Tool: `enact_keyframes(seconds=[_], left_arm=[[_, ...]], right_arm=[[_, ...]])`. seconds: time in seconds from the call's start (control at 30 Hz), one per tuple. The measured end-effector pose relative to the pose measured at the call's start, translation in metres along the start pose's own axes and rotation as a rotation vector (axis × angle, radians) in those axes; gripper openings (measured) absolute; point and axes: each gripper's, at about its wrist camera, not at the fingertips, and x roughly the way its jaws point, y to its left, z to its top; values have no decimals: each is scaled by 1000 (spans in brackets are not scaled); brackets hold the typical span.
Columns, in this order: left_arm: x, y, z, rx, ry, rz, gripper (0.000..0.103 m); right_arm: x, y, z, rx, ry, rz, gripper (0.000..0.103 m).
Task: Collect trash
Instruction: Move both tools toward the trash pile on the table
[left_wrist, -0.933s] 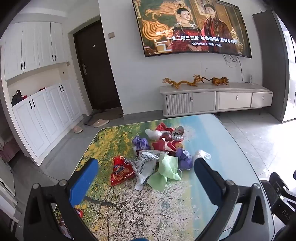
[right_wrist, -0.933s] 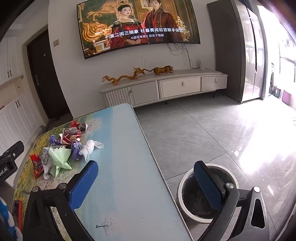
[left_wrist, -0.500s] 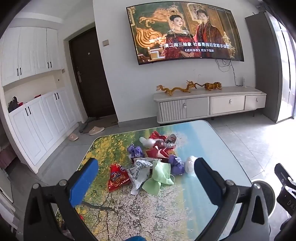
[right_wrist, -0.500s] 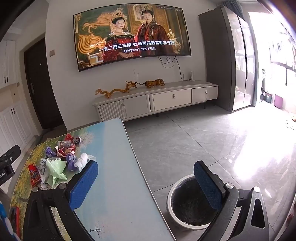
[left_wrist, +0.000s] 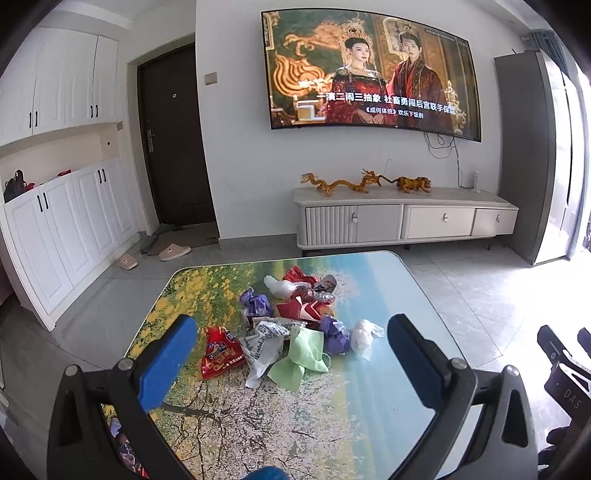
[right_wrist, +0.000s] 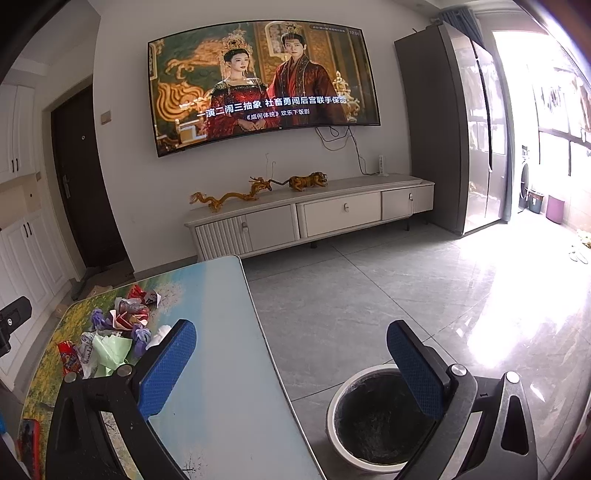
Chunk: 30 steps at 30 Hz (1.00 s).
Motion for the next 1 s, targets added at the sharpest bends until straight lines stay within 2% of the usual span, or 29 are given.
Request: enact_keyframes(seconds=[0.27, 0.57, 1.0], left_arm=[[9, 11, -2, -47, 22, -13, 103], [14, 8, -1, -38, 17, -50, 103], [25, 1, 1, -23, 16, -99, 103]], right_arm=[[2, 2, -4, 6, -12, 32, 103], [5, 6, -2, -3, -2, 44, 103], [17, 0, -7, 1, 30, 3, 103]])
